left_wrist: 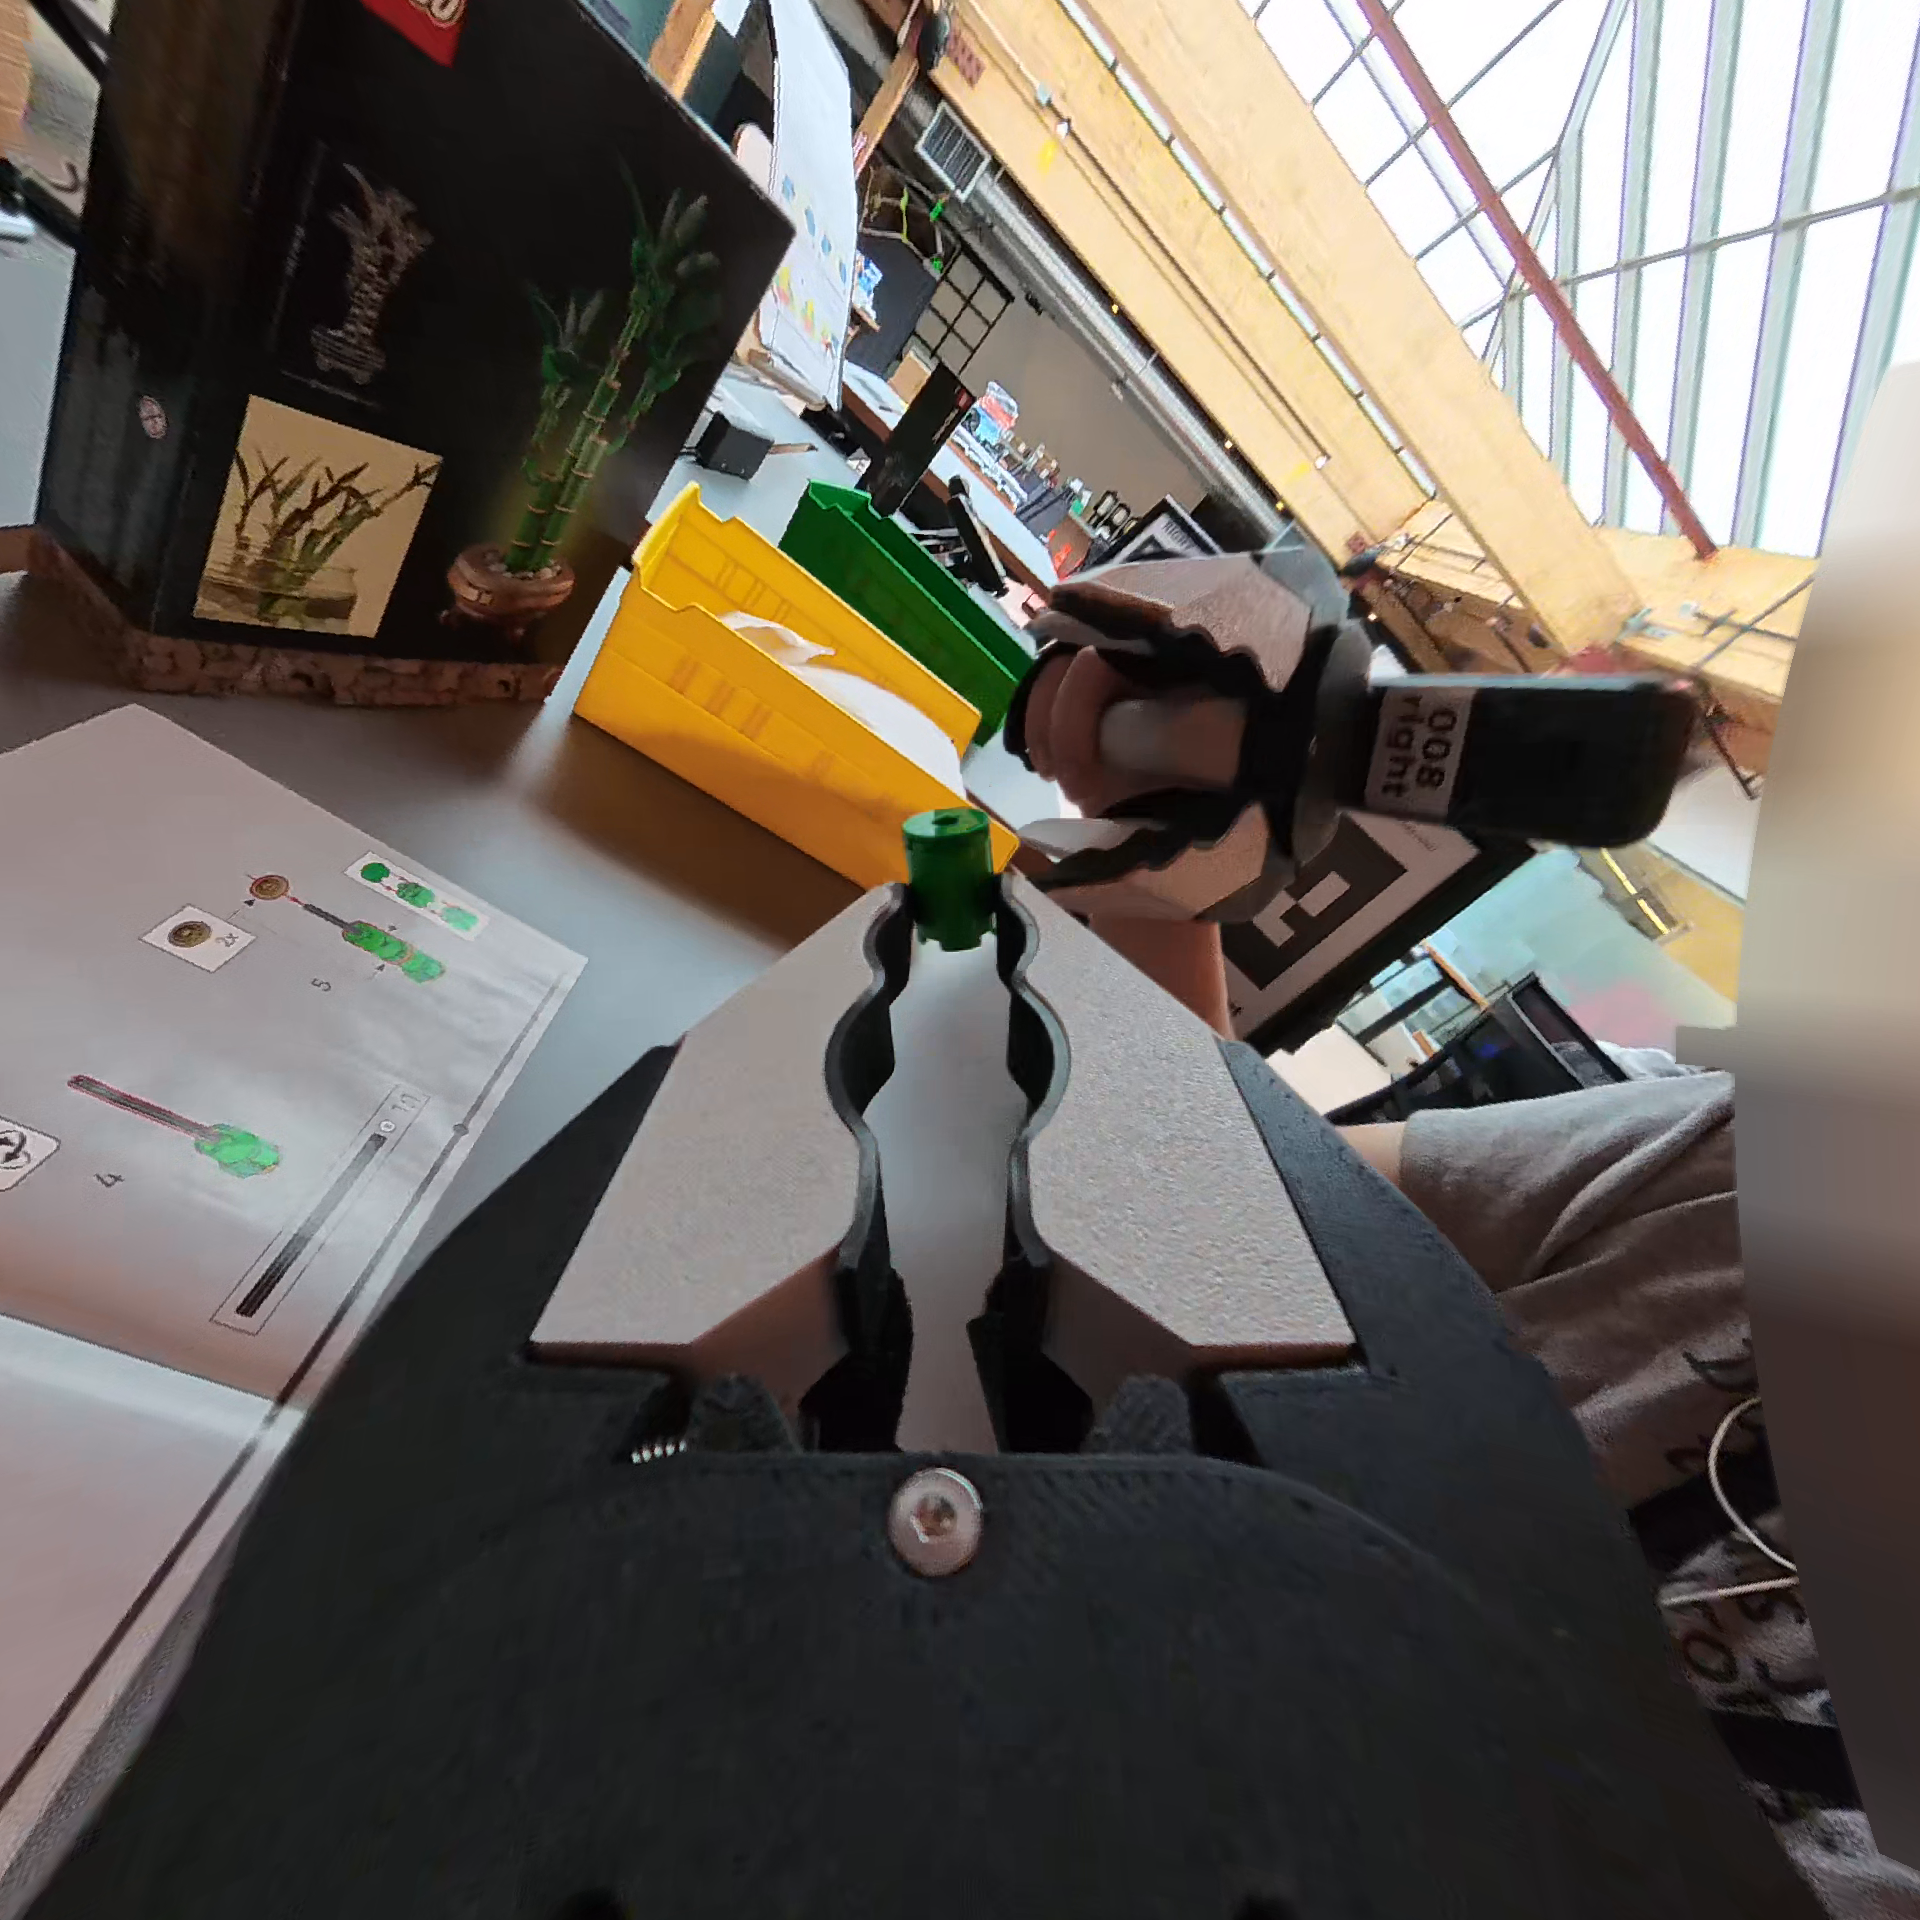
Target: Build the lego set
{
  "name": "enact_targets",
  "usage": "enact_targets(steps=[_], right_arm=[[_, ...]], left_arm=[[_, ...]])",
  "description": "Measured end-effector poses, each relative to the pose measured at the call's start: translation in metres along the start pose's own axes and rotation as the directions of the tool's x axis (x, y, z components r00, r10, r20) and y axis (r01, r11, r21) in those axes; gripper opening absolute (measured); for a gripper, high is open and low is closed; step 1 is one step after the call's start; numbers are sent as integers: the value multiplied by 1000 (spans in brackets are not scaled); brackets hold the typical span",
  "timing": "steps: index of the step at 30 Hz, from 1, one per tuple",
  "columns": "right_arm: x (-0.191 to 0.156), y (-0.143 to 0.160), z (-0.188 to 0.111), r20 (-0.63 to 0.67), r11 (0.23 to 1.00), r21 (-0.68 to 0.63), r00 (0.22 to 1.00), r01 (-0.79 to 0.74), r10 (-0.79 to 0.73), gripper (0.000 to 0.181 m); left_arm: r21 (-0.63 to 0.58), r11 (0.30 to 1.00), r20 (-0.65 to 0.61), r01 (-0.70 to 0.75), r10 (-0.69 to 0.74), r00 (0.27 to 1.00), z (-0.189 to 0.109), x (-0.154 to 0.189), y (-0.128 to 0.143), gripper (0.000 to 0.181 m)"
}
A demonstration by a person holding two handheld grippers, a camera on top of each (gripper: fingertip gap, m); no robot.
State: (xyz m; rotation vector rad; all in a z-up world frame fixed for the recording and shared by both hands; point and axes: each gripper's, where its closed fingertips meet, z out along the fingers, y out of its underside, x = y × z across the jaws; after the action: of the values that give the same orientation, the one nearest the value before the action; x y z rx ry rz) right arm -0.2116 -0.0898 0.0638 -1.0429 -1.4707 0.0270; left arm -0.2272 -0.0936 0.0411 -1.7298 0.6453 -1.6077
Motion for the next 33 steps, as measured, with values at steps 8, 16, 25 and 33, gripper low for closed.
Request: enact_targets(steps=[8,16,25,33], right_arm=[[-14,12,-2,75,984,-156,995,82,-71,58],[-17,14,5,80,974,-194,991,118,-104,32],[-28,-2,11,135,997,-76,991,27,-16,32],[-15,-15,7,162,968,5,956,-249,245,22]], left_arm=[[43,999,-83,18,-14,996,13,21,-5,13],[-21,1000,-54,-7,6,999,19,16,6,14],[-25,1000,-26,12,-12,1000,18,9,7,14],[0,999,-72,-38,38,997,14,24,0,16]])
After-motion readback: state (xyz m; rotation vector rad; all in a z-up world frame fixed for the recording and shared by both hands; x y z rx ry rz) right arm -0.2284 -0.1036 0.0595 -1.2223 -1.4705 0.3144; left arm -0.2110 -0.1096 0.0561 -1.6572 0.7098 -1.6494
